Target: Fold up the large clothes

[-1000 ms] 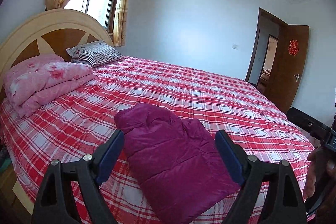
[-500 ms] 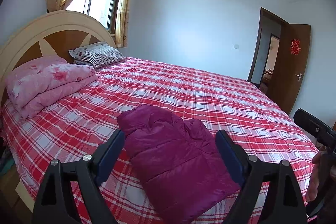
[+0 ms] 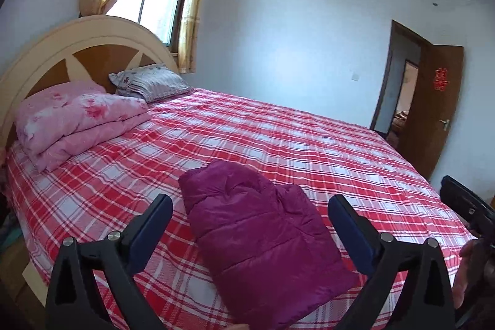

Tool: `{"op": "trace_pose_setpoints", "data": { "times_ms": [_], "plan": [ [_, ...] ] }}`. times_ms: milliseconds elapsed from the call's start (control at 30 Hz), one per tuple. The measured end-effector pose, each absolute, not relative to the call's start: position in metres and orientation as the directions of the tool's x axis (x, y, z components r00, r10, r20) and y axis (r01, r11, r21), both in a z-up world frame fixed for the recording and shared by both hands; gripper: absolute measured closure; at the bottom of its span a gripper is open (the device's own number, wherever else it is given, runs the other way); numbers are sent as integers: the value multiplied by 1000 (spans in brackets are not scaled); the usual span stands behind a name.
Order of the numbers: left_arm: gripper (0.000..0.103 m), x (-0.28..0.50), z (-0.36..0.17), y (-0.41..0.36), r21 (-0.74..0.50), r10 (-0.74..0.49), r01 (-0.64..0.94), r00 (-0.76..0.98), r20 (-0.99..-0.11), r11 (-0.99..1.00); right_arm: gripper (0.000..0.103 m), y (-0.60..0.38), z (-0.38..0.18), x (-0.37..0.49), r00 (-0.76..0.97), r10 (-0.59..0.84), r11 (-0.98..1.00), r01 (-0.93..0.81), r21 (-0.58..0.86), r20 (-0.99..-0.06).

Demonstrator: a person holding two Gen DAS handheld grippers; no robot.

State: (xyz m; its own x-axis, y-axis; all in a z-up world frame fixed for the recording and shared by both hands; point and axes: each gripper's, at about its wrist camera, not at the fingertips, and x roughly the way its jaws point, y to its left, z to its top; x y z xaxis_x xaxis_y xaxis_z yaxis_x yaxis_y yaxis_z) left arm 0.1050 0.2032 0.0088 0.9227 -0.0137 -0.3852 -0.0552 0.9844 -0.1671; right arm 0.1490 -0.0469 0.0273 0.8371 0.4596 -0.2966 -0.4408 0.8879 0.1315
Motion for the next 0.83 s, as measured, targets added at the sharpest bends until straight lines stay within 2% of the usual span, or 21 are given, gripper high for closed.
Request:
{"op": "trace_pose_setpoints", "data": {
  "times_ms": [267,500,833],
  "plan": [
    [2,108,7,212,-210,-13,-76,919,-395,975,0,-46,26,147,832,465,885,-445,134,-303],
    [2,107,5,211,-166,19,-92,919,-394,982,0,-43,22,147,823,471,881,-453,133,-318],
    [2,107,2,203,-141,-10,-46,926,-377,989,0,-41,19,148,818,474,880,-456,134,-326]
  ]
}}
